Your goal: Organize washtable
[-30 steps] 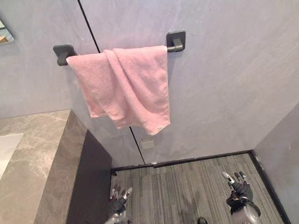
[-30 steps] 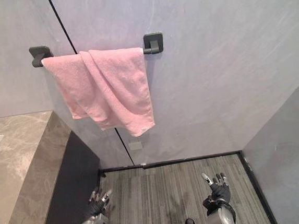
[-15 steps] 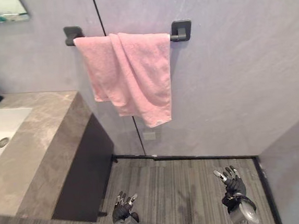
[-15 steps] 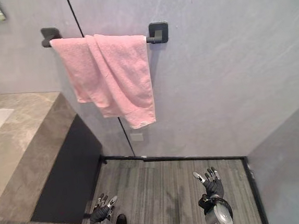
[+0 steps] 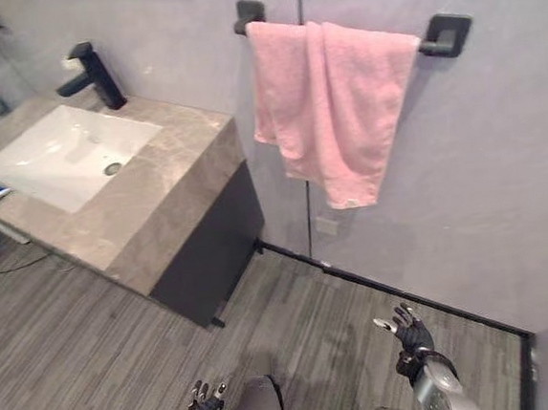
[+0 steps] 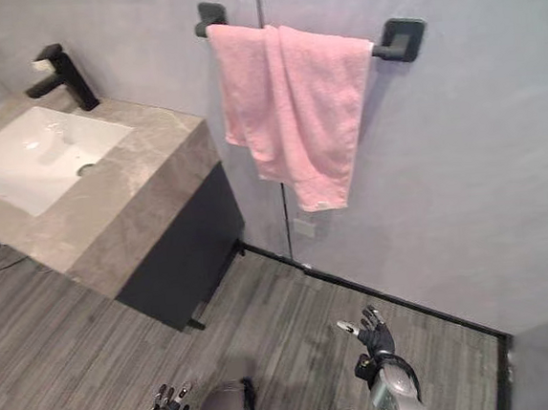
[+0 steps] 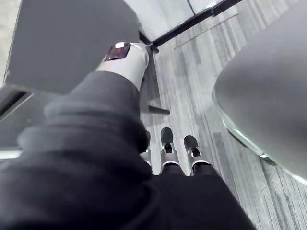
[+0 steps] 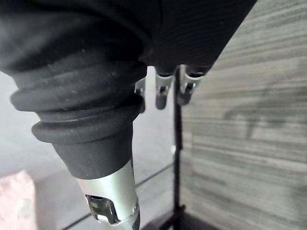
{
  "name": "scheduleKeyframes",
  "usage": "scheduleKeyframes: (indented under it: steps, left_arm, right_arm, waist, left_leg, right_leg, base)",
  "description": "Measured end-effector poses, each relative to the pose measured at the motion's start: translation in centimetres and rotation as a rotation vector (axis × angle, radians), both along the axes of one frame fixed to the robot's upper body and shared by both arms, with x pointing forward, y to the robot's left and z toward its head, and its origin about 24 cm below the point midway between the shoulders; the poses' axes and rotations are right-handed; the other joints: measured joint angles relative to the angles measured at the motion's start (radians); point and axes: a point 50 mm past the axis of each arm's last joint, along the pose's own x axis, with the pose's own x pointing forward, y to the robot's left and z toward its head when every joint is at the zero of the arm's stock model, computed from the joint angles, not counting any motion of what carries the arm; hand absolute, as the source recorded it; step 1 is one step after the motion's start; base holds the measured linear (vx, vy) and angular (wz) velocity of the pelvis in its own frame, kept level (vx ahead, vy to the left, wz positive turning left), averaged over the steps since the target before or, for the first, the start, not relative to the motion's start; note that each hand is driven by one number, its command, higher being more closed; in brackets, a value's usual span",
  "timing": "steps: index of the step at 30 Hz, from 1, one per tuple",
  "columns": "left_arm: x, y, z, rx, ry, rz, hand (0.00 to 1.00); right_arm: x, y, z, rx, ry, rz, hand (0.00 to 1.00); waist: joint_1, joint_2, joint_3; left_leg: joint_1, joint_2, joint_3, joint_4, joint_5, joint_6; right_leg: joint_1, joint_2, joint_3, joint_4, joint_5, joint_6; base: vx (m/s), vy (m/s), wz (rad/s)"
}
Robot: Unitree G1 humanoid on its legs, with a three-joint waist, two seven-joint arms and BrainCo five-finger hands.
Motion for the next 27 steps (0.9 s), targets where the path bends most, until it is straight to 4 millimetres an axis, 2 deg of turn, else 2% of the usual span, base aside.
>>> scheduleKeyframes:
  steps: [1,2,3,4,5,6,7,8,9,10,11,12,13,14,16,20,23,24,25,26,27]
  left_arm:
    - [0.7,0.1,0.4,0.003,-0.037,-0.003,0.0]
    - [1.7,0.4,0.7,0.003,-0.069,-0.007,0.0]
    - [2.3,0.5,0.9,-0.009,-0.092,0.007,0.0]
    - [2.4,0.5,0.9,-0.02,-0.097,0.025,0.0]
    - [2.8,0.3,1.0,-0.033,-0.107,0.03,0.0]
    - [3.1,0.2,1.1,-0.037,-0.118,0.033,0.0]
    - [3.4,0.3,1.3,-0.03,-0.128,0.029,0.0]
    - [4.0,0.2,1.6,-0.021,-0.15,0.016,0.0]
    - [4.5,1.2,2.0,0.016,-0.168,-0.004,0.0]
    - [4.7,1.2,2.1,0.017,-0.168,-0.014,0.0]
    - [4.7,0.9,2.0,0.013,-0.166,-0.024,0.0]
    - [4.7,0.7,2.0,0.009,-0.165,-0.03,0.0]
    - [4.7,0.6,2.0,0.011,-0.166,-0.043,0.0]
    - [4.5,0.9,1.9,0.027,-0.15,-0.063,0.0]
    - [4.4,1.4,2.0,0.057,-0.141,-0.091,0.0]
    - [3.2,1.7,1.4,0.084,-0.09,-0.112,0.0]
    - [2.7,1.6,1.1,0.092,-0.062,-0.129,0.0]
    - [2.7,1.6,1.0,0.097,-0.056,-0.137,0.0]
    - [2.6,1.6,1.0,0.103,-0.052,-0.142,0.0]
    - [2.7,1.7,1.0,0.107,-0.055,-0.142,0.0]
    - [3.0,1.9,1.2,0.115,-0.063,-0.142,0.0]
  right_arm:
    - [-0.2,-0.3,-0.2,0.0,0.018,-0.003,0.0]
    - [-0.6,-0.2,-0.3,0.011,0.024,-0.016,0.0]
    - [-0.7,-0.4,-0.5,0.019,0.028,-0.028,0.0]
    - [-0.7,-0.5,-0.6,0.031,0.028,-0.048,0.0]
    - [-1.1,-0.9,-0.7,0.039,0.033,-0.087,0.0]
    - [-1.5,-1.5,-0.8,0.044,0.04,-0.125,0.0]
    - [-2.1,-1.7,-1.0,0.049,0.055,-0.152,0.0]
    - [-2.5,-1.6,-1.3,0.07,0.067,-0.187,0.0]
    - [-2.6,-0.8,-1.6,0.104,0.073,-0.206,0.0]
    - [-2.6,-0.9,-1.7,0.11,0.075,-0.221,0.0]
    - [-2.7,-1.1,-1.9,0.112,0.083,-0.249,0.0]
    - [-2.8,-1.2,-1.9,0.113,0.087,-0.267,0.0]
    - [-3.1,-1.7,-2.0,0.117,0.092,-0.307,0.0]
    - [-3.0,-1.2,-2.1,0.131,0.091,-0.303,0.0]
    - [-3.0,-0.7,-2.2,0.147,0.094,-0.305,0.0]
    - [-2.3,-0.2,-2.1,0.164,0.092,-0.294,0.0]
    - [-1.6,-0.1,-1.8,0.17,0.081,-0.281,0.0]
    - [-1.6,-0.1,-1.8,0.17,0.08,-0.282,0.0]
    - [-1.9,0.0,-1.9,0.173,0.088,-0.285,0.0]
    - [-2.2,0.1,-2.1,0.174,0.096,-0.287,0.0]
    - [-3.1,0.0,-2.3,0.172,0.118,-0.297,0.0]
  waist:
    - [0.0,0.007,0.001]
    - [-0.032,-0.031,-0.006]
    - [-0.036,-0.025,-0.011]
    - [-0.029,-0.029,-0.005]
    - [-0.047,-0.028,-0.003]
    - [-0.057,-0.005,-0.012]
    - [-0.058,-0.005,-0.012]
    - [-0.058,-0.007,-0.02]
    - [-0.066,-0.052,-0.025]
    - [-0.066,-0.032,-0.03]
    - [-0.08,-0.03,-0.028]
    - [-0.093,-0.026,-0.027]
    - [-0.099,-0.015,-0.029]
    - [-0.102,-0.024,-0.031]
    - [-0.103,-0.027,-0.031]
    - [-0.097,-0.028,-0.024]
    - [-0.094,-0.028,0.011]
    - [-0.095,-0.027,0.017]
    - [-0.106,-0.027,0.025]
    - [-0.109,-0.029,0.024]
    - [-0.109,-0.037,0.026]
  left_leg:
    - [0.0,-0.04,-0.032,-0.099,0.046,0.003]
    - [0.028,-0.084,-0.094,-0.244,0.095,-0.006]
    - [0.032,-0.079,-0.045,-0.181,0.037,0.033]
    - [0.043,-0.058,0.03,-0.088,-0.031,0.035]
    - [0.088,-0.019,0.139,-0.064,-0.061,0.038]
    - [0.094,-0.032,0.172,-0.093,-0.037,0.047]
    - [0.099,-0.046,0.183,-0.118,-0.016,0.077]
    - [0.115,-0.091,0.141,-0.223,0.033,0.081]
    - [0.147,-0.13,0.135,-0.321,0.031,0.063]
    - [0.155,-0.11,0.163,-0.301,-0.007,0.058]
    - [0.172,-0.077,0.203,-0.314,-0.031,0.048]
    - [0.181,-0.084,0.228,-0.343,-0.002,0.044]
    - [0.217,-0.123,0.214,-0.418,0.048,0.064]
    - [0.249,-0.156,0.191,-0.494,0.086,0.076]
    - [0.266,-0.186,0.164,-0.561,0.125,0.085]
    - [0.273,-0.218,0.148,-0.588,0.141,0.09]
    - [0.27,-0.237,0.114,-0.596,0.142,0.094]
    - [0.269,-0.241,0.09,-0.596,0.143,0.096]
    - [0.263,-0.242,0.043,-0.596,0.151,0.1]
    - [0.253,-0.242,0.012,-0.596,0.151,0.1]
    - [0.245,-0.242,-0.004,-0.595,0.151,0.1]
  right_leg:
    - [-0.009,0.016,0.006,-0.055,-0.007,-0.01]
    - [0.008,0.027,0.0,-0.148,0.042,-0.057]
    - [0.023,0.009,-0.079,-0.187,0.087,-0.018]
    - [0.032,-0.007,-0.12,-0.176,0.092,-0.017]
    - [0.042,-0.037,-0.227,-0.137,0.092,-0.017]
    - [0.042,-0.046,-0.277,-0.091,0.09,-0.016]
    - [0.033,-0.063,-0.302,-0.054,0.085,-0.018]
    - [0.021,-0.068,-0.306,-0.094,0.075,-0.012]
    - [0.036,-0.097,-0.342,-0.18,0.131,0.023]
    - [0.045,-0.097,-0.374,-0.175,0.135,0.021]
    - [0.048,-0.115,-0.421,-0.139,0.136,0.024]
    - [0.056,-0.132,-0.447,-0.123,0.138,0.027]
    - [0.06,-0.158,-0.467,-0.104,0.15,0.027]
    - [0.057,-0.172,-0.465,-0.094,0.155,0.028]
    - [0.055,-0.191,-0.461,-0.088,0.168,0.03]
    - [0.038,-0.228,-0.434,-0.054,0.184,0.041]
    - [0.02,-0.258,-0.403,0.023,0.177,0.033]
    - [0.001,-0.262,-0.352,0.057,0.17,0.017]
    - [-0.037,-0.232,-0.197,0.097,0.145,-0.005]
    - [-0.052,-0.185,-0.064,0.099,0.123,0.012]
    - [-0.054,-0.129,0.075,0.099,0.097,0.044]
  base:
    - [-0.13,0.0,1.7]
    - [-0.12,0.014,2.09]
    - [-0.09,0.002,1.89]
    - [0.0,0.055,2.15]
    - [-0.02,0.105,2.16]
    - [-0.01,0.112,2.14]
    - [-0.06,0.148,1.78]
    - [-0.07,0.101,1.83]
    - [-0.04,0.081,1.68]
    - [0.04,0.06,1.54]
    - [0.08,0.045,1.2]
    - [0.05,0.098,1.34]
    - [-0.04,0.171,0.97]
    - [-0.06,0.169,0.68]
    - [-0.08,0.15,0.45]
    - [-0.07,0.11,0.09]
    - [-0.11,0.048,0.12]
    - [-0.13,0.032,0.49]
    - [-0.1,0.02,0.75]
    - [-0.09,-0.016,1.16]
    - [-0.06,-0.043,1.05]
